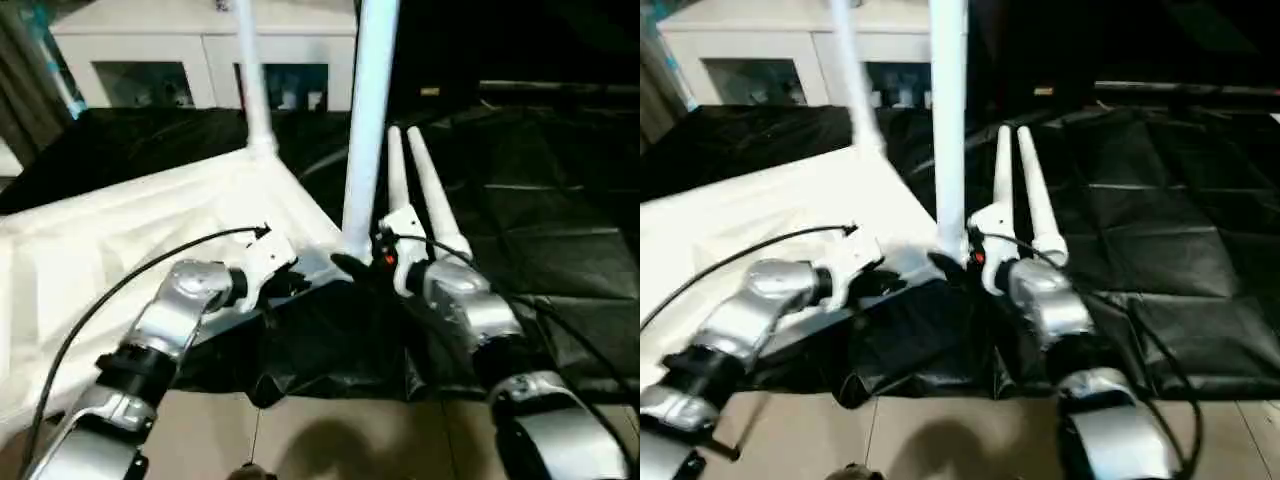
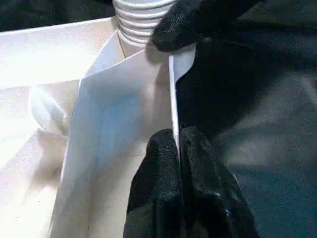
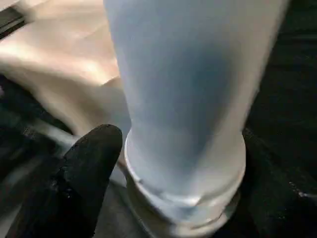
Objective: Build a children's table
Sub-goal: Rotate leg to tighten
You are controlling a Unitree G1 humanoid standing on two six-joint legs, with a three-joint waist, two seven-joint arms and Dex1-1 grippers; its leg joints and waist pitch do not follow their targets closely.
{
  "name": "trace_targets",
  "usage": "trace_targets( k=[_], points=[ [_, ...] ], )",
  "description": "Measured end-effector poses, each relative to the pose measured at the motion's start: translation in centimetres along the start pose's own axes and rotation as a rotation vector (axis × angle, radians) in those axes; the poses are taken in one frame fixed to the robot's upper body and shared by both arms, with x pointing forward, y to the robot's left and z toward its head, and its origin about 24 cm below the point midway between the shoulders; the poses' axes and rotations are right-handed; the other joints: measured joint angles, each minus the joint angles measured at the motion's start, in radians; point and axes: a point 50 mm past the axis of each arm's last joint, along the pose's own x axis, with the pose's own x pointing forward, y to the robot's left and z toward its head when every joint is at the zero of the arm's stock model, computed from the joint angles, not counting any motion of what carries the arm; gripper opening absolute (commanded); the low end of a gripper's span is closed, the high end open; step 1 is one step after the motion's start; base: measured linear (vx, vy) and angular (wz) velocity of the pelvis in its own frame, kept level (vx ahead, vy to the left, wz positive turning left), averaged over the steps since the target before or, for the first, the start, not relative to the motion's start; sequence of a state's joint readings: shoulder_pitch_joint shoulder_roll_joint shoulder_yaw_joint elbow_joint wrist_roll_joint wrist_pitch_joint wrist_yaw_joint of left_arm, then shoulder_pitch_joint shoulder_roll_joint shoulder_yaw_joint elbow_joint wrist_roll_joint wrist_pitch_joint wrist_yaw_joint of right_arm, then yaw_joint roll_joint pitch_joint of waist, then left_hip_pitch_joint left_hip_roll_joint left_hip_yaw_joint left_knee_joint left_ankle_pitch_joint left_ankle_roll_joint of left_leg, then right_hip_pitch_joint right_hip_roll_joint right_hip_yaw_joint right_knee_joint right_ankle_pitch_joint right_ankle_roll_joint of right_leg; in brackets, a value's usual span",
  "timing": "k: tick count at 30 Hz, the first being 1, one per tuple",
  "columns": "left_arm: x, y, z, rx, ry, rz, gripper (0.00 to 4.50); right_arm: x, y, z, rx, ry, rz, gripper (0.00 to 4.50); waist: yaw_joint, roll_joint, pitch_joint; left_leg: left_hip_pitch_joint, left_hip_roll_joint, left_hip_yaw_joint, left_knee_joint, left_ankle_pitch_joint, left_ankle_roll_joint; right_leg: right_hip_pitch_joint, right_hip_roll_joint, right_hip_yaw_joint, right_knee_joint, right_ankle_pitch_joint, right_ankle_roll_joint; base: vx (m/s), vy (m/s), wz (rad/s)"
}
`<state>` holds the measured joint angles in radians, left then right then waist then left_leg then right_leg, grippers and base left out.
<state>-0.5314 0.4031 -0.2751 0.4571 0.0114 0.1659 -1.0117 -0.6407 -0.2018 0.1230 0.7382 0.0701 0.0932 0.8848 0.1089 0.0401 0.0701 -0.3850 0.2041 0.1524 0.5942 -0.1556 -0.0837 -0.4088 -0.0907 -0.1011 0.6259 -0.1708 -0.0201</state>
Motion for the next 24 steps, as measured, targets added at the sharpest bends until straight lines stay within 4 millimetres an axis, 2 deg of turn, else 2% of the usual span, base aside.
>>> trace_targets(
  k=[11,14,16,18,20,23,24],
  points=[
    [-1.5,-1.1,-0.8,-0.003,-0.018,-0.156,0.0,-2.1,0.5,1.0,-0.13,0.024,0.238,3.78,0.008,0.0,0.0,0.0,0.003,0.008,0.0,-0.001,0.001,0.0,0.0,0.003,-0.002,0.0,0.0,0.0,0.0,0.0],
    [-1.7,-1.2,-0.8,-0.005,-0.017,-0.168,0.0,-2.3,0.9,0.7,-0.13,0.036,0.281,3.78,0.008,0.0,0.0,0.0,0.003,0.009,0.0,-0.001,0.001,0.0,0.0,0.004,-0.002,0.0,0.0,0.0,0.0,0.0],
    [-1.8,-1.2,-0.9,-0.005,-0.014,-0.173,0.0,-2.4,1.0,0.4,-0.126,0.045,0.292,3.44,0.007,0.0,0.0,0.0,0.003,0.009,0.0,-0.001,0.001,0.0,0.0,0.004,-0.002,0.0,0.0,0.0,0.0,0.0],
    [-1.9,-1.3,-1.0,-0.003,-0.012,-0.182,0.0,-2.5,1.0,0.4,-0.128,0.051,0.295,3.39,0.007,0.0,0.0,0.0,0.003,0.009,0.0,-0.001,0.001,0.0,0.0,0.004,-0.001,0.0,0.0,0.0,0.0,0.0],
    [-1.9,-1.3,-1.0,-0.003,-0.011,-0.187,0.0,-2.5,1.0,0.4,-0.129,0.055,0.303,3.11,0.008,0.0,0.0,0.0,0.003,0.009,0.0,-0.001,0.001,0.0,0.0,0.004,-0.001,0.0,0.0,0.0,0.0,0.0],
    [-2.0,-1.3,-1.0,-0.003,-0.01,-0.192,0.0,-2.6,1.0,0.3,-0.127,0.058,0.304,3.02,0.009,0.0,0.0,0.0,0.003,0.009,0.0,-0.001,0.001,0.001,0.0,0.004,-0.001,0.0,0.0,0.0,0.0,0.0],
    [-2.0,-1.3,-1.0,-0.003,-0.01,-0.192,0.0,-2.6,1.0,0.3,-0.126,0.058,0.305,2.86,0.009,0.0,0.0,0.0,0.003,0.009,0.0,-0.001,0.001,0.001,0.0,0.004,-0.001,0.0,0.0,0.0,0.0,0.0]
  ],
)
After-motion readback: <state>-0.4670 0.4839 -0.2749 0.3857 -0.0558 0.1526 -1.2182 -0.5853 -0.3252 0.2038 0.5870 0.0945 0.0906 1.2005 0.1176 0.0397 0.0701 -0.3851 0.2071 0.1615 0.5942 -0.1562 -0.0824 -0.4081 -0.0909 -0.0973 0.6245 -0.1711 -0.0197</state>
